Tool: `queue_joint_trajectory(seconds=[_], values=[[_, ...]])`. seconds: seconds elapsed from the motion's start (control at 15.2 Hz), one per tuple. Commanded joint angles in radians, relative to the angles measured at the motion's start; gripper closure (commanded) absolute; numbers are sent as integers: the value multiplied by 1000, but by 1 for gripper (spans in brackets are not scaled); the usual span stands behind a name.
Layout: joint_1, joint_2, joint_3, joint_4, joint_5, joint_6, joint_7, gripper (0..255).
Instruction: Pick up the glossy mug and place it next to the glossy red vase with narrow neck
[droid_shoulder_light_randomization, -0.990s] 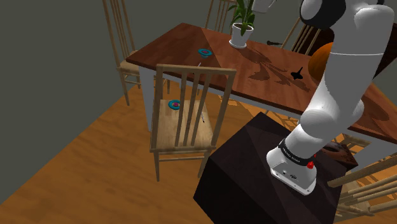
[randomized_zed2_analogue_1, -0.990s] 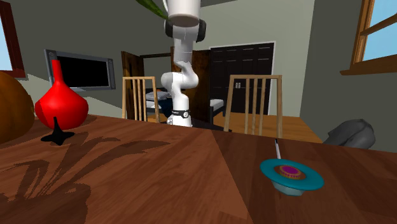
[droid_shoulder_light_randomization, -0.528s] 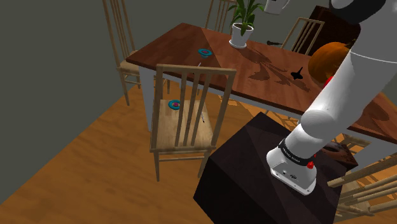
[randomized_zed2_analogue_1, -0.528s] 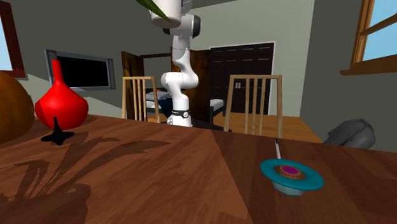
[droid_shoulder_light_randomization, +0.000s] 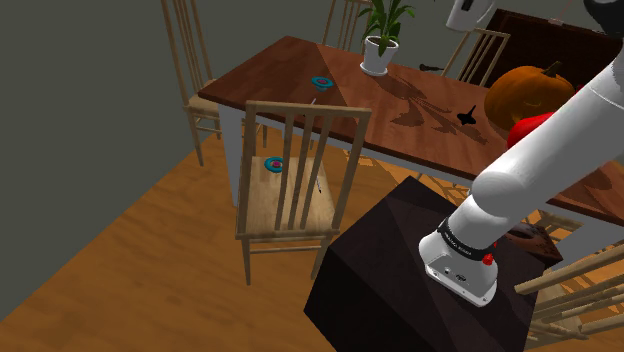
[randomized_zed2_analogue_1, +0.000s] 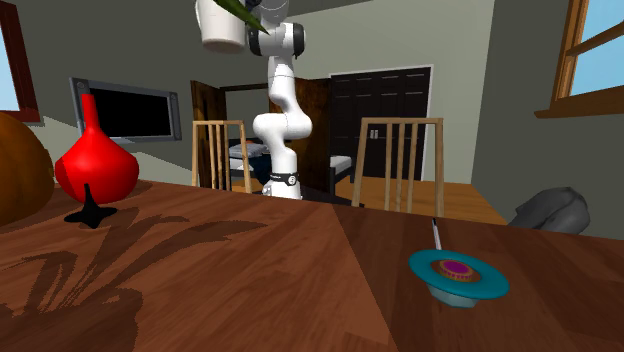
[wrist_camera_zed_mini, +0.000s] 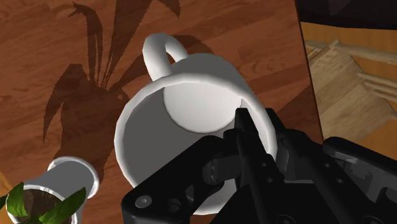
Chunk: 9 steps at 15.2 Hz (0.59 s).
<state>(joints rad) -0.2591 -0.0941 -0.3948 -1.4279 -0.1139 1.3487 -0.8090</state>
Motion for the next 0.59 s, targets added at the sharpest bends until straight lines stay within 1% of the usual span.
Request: queue_joint_trajectory(seconds=[0.0, 0.26, 0.53], values=[[-13, -57, -12, -54, -24, 3, -28, 255], [-41, -148, -39, -137, -65, 10, -87, 255], [-72, -224, -74, -196, -106, 10, -153, 255]])
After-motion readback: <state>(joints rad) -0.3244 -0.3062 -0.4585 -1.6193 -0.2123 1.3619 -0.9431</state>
